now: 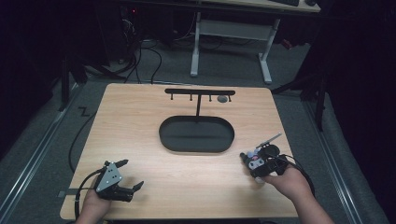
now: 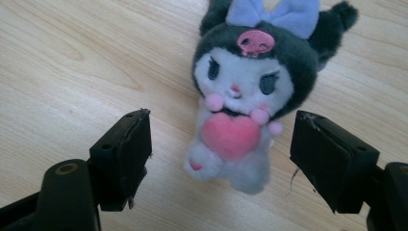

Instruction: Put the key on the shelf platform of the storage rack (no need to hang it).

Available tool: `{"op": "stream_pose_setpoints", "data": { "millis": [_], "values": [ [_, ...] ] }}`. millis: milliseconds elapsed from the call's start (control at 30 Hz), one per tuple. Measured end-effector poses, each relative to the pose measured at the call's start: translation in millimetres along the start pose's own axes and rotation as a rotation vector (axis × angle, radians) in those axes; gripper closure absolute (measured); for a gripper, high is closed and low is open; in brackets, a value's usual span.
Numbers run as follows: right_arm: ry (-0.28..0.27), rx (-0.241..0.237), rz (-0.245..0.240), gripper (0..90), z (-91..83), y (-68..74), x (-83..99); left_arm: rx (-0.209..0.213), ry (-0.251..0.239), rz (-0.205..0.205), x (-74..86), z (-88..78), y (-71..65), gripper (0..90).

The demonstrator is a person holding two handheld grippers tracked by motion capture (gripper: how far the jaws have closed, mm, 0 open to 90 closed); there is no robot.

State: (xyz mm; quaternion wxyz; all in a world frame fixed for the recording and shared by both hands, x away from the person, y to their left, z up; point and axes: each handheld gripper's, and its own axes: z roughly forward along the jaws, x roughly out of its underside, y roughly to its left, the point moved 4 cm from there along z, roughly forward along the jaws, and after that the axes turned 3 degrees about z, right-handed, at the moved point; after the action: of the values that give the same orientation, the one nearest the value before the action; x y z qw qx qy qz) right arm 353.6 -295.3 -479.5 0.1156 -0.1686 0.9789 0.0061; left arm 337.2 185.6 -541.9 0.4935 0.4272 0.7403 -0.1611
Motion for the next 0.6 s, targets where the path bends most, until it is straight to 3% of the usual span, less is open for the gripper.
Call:
{"op": "stream_pose_setpoints", "data": {
  "millis": [200,600],
  "values": [
    [0.019,0.006,-0.001,23.8,4.5,-4.0,3.7,0.004,0.030,0.025,2.3,0.9,-3.8,5.2],
    [0.056,0.015,0.001,33.6,27.2,-1.4,9.5,-0.019,0.033,0.013,7.6,-10.1,-3.3,4.9]
  ]
}}
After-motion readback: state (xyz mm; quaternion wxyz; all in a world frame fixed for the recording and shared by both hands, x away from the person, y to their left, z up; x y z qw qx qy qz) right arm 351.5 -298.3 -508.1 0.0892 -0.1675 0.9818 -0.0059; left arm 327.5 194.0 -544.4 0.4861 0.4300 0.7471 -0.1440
